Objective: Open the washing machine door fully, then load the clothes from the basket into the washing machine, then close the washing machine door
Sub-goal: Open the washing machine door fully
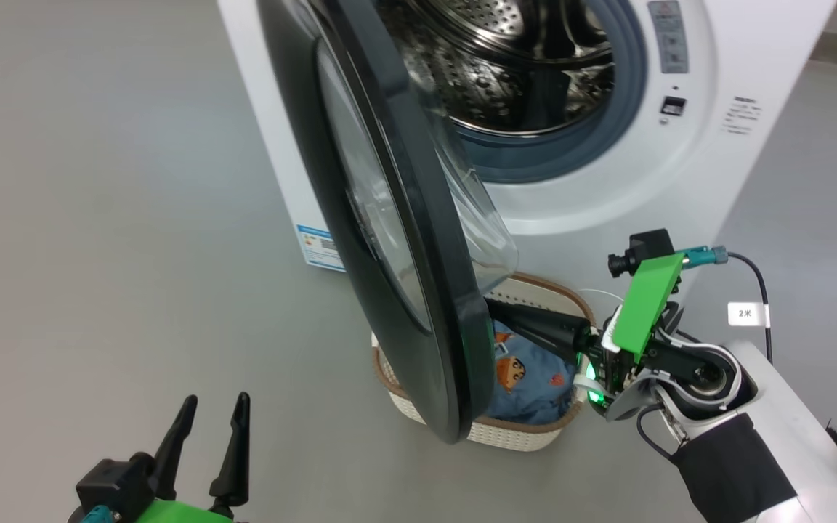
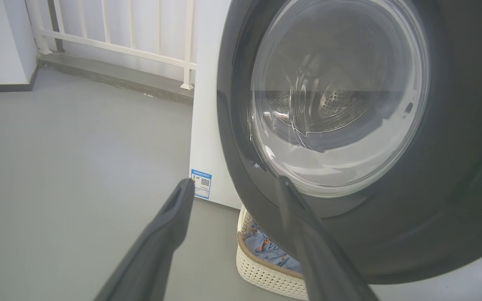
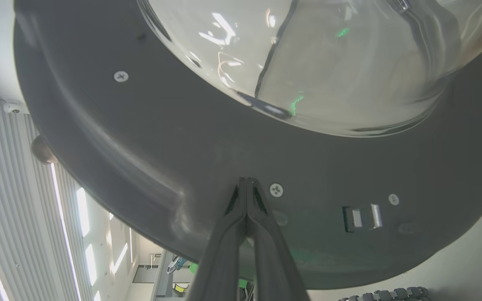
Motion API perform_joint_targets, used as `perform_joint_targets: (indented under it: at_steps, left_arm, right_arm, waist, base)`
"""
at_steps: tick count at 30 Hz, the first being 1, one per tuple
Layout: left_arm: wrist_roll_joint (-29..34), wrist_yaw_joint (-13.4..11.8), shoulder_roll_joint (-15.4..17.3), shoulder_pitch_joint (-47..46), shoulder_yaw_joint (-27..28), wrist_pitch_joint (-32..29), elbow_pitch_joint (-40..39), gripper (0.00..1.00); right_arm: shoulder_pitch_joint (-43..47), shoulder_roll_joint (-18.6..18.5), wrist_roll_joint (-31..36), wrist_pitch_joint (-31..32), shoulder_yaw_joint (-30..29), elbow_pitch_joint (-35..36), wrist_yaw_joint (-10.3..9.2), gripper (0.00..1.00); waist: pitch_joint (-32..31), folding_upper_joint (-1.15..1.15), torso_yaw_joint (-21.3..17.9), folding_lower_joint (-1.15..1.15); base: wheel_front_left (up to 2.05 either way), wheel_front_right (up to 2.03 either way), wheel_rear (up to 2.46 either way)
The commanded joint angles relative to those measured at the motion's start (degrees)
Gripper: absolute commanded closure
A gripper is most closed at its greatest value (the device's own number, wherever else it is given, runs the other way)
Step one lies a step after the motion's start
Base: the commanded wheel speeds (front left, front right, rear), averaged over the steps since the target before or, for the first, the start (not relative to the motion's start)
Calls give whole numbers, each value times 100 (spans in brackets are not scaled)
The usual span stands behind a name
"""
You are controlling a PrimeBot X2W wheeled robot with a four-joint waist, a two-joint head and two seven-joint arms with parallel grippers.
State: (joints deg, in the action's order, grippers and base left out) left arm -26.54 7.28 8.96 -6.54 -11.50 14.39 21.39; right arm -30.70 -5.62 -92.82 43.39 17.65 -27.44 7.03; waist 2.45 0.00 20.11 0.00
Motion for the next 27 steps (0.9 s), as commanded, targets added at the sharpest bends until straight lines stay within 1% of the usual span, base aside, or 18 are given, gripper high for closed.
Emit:
perform_joint_targets:
  at_steps: [1, 15, 21, 27]
  left_arm:
    - [39, 21, 72, -58, 209, 61, -96, 0]
    - [55, 21, 81, -42, 192, 61, -72, 0]
    - [54, 21, 86, -33, 201, 61, -84, 0]
    - [75, 21, 71, -10, 232, 61, -108, 0]
  right_arm:
    - [47, 138, -12, 65, 70, 197, 46, 100]
    - [141, 250, -106, 26, 119, 221, 46, 100]
    - [130, 267, -169, -15, 202, 223, 46, 100]
    - [117, 271, -211, -17, 234, 223, 46, 100]
  waist:
    - [-104, 0, 208, 0]
    - [-176, 0, 786, 0]
    - [-169, 0, 891, 0]
    - [-174, 0, 877, 0]
  base:
    - [0, 0, 0]
    - [0, 0, 0]
    - [0, 0, 0]
    - [0, 0, 0]
